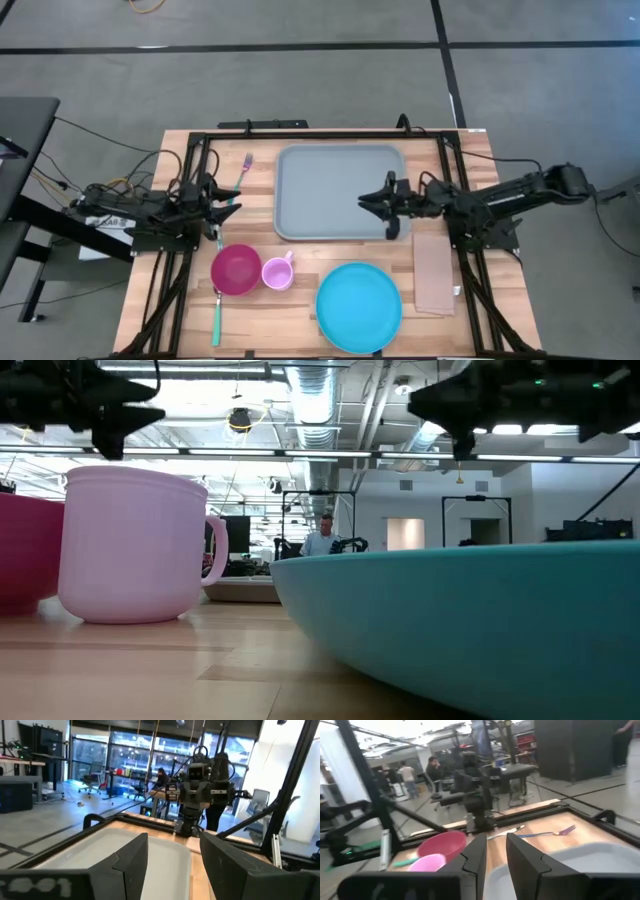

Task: Set up tray
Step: Put the pink mug on the gray tray

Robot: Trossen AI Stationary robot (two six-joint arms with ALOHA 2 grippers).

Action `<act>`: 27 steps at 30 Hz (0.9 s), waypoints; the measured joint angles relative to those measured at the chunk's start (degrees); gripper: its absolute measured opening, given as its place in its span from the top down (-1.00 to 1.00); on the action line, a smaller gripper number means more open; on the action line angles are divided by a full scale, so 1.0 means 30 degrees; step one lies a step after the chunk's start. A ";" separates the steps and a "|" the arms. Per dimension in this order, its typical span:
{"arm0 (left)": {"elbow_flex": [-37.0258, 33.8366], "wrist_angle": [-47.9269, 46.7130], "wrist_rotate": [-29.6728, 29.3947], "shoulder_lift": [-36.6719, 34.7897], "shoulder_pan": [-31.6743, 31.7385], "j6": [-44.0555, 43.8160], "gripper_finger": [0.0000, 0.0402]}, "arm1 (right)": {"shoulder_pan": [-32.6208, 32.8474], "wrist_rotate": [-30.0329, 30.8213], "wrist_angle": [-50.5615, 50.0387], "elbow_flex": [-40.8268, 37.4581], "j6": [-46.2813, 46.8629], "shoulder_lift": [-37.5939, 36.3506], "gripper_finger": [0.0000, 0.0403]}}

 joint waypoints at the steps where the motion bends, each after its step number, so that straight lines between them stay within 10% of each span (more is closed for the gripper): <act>1: 0.0661 -0.0763 -0.0035 0.0272 0.0000 -0.0005 0.16 | -0.0161 -0.0001 0.0010 0.0289 -0.0121 0.0299 0.67; 14: 1.0448 -1.3174 0.1123 1.1123 0.0011 -0.1341 0.16 | -0.0496 0.0015 0.0007 0.1975 0.0050 0.2972 0.67; 27: 1.2966 -1.0968 0.7617 2.1351 -0.0004 -0.1636 0.16 | -0.0445 0.0000 -0.0306 0.1998 0.0028 0.2848 0.67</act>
